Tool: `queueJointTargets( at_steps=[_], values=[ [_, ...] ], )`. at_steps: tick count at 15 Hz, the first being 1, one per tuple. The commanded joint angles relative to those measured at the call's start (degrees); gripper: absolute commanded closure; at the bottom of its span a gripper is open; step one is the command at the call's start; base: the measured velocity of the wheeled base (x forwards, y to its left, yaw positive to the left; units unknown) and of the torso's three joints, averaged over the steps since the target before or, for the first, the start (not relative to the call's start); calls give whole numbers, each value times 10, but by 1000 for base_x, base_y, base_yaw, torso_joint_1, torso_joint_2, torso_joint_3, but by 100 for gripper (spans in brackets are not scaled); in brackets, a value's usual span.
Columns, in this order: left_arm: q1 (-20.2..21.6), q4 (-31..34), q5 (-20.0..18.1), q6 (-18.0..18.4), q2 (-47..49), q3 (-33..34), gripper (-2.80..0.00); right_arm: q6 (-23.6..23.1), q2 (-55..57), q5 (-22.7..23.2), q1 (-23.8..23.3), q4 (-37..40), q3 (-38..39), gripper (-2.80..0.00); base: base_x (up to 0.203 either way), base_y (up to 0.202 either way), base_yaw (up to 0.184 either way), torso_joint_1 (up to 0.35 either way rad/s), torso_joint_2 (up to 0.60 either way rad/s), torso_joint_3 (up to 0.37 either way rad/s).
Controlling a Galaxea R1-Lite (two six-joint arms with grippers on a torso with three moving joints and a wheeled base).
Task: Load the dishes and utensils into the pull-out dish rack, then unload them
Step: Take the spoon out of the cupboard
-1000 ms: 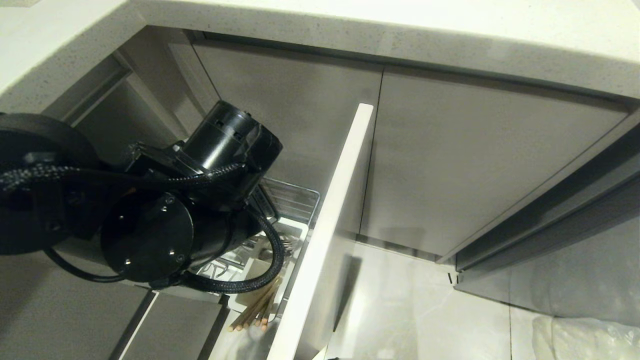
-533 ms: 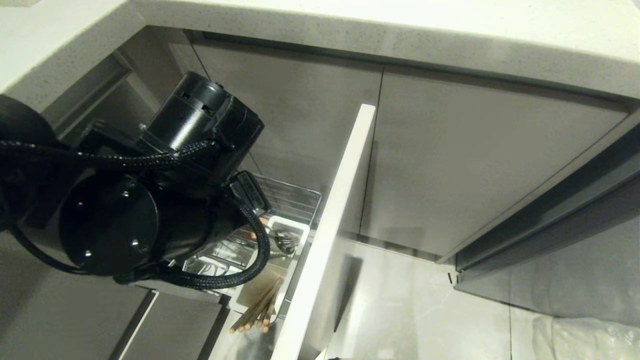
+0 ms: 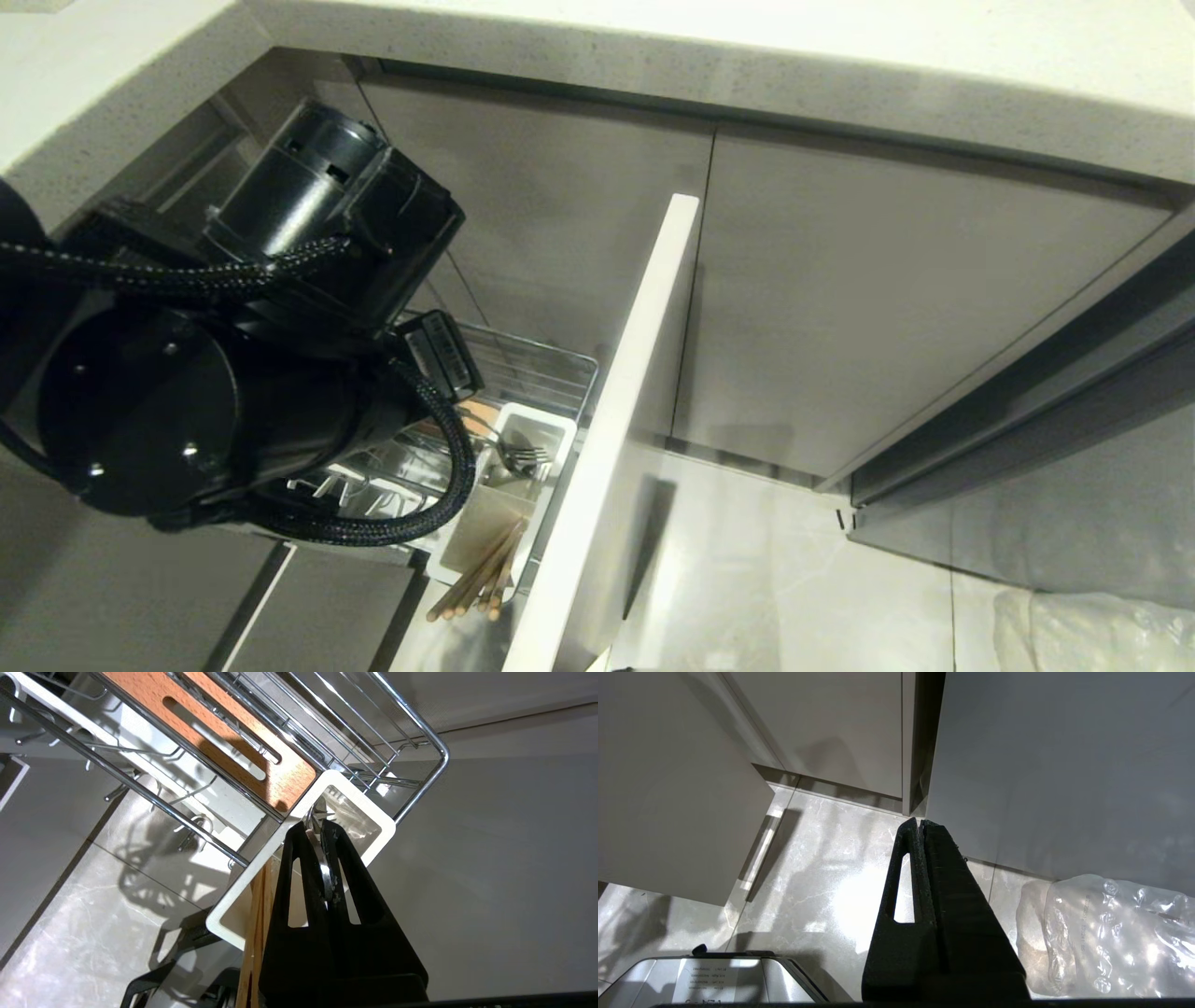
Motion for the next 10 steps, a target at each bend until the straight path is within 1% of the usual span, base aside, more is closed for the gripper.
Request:
queueJointTargets(
  at_steps=[1, 4, 10],
  values=[
    [-3, 2, 3, -2, -10, 0, 0, 0, 0, 0, 0, 0, 0, 0, 0, 0, 0, 0, 0, 0],
    [-8, 2, 3, 2, -24, -1, 0, 0, 0, 0, 0, 0, 0, 0, 0, 0, 0, 0, 0, 0],
    [-14, 3, 10, 24, -61, -11, 0, 0, 0, 0, 0, 0, 0, 0, 0, 0, 0, 0, 0, 0]
  ],
)
